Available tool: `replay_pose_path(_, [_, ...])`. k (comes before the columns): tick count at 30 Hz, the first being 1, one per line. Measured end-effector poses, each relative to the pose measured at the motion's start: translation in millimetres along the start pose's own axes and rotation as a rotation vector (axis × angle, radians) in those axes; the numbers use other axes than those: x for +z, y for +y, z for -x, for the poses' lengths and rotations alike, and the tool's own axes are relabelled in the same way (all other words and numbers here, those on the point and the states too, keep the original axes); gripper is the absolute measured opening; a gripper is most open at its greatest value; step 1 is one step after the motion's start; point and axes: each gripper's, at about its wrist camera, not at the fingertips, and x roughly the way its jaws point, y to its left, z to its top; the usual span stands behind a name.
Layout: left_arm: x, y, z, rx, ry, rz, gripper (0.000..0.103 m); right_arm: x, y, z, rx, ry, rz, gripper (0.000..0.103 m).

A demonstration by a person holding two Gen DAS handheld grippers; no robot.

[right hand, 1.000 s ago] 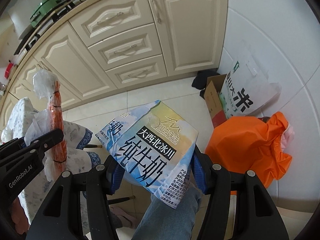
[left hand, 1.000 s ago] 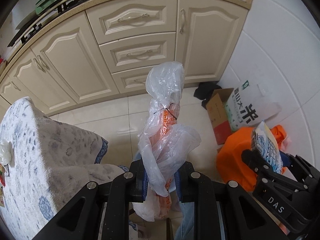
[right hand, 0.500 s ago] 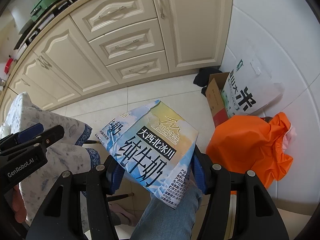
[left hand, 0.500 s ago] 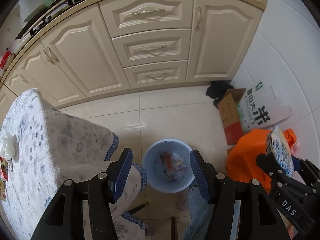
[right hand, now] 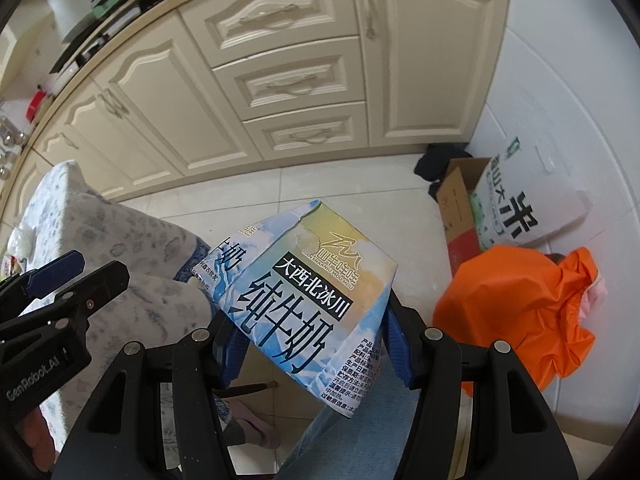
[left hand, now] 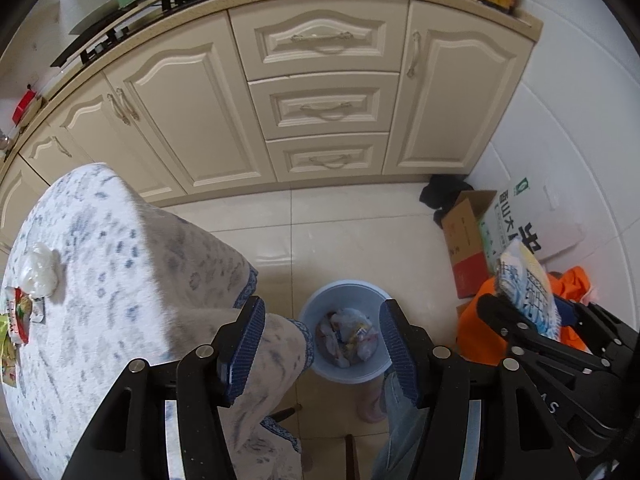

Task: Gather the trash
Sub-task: 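Open the left tool to drop the sausage bag while the right tool releases the carton, then move both open tools back from the bin to the table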

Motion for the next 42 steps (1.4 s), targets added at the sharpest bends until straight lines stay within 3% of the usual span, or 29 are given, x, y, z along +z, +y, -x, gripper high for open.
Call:
replay_pose_path(4, [-6.8, 14.1, 15.1, 0.0, -0.015, 0.018, 0.057, 1.5, 13.4, 5.6, 0.003, -0.022, 0.031, 0.062])
replay_pose_path(6, [-8.3, 19.6, 19.9, -0.002, -0.018, 0.026, 0.057, 1.0, 18.8, 9.5, -0.012, -0.034, 0.042, 0.079])
replay_pose_path(9, [-11.4, 25.7, 26.4, -0.002, -0.021, 0.036, 0.057, 0.8, 21.0, 16.6, -0.033, -0.06, 0.032, 0.09])
replay_pose_path(25, [-16.7, 27.0, 37.5, -0.035, -0.018, 0.042, 0.057, -3.1, 26.4, 38.1, -0.079, -0.073, 0.045, 0.09])
replay_pose_path(42, [-51.2, 50.1, 95.9, -0.035, -0.086, 0.068, 0.061, -18.7, 47.5, 79.0, -0.073, -0.124, 0.073, 0.09])
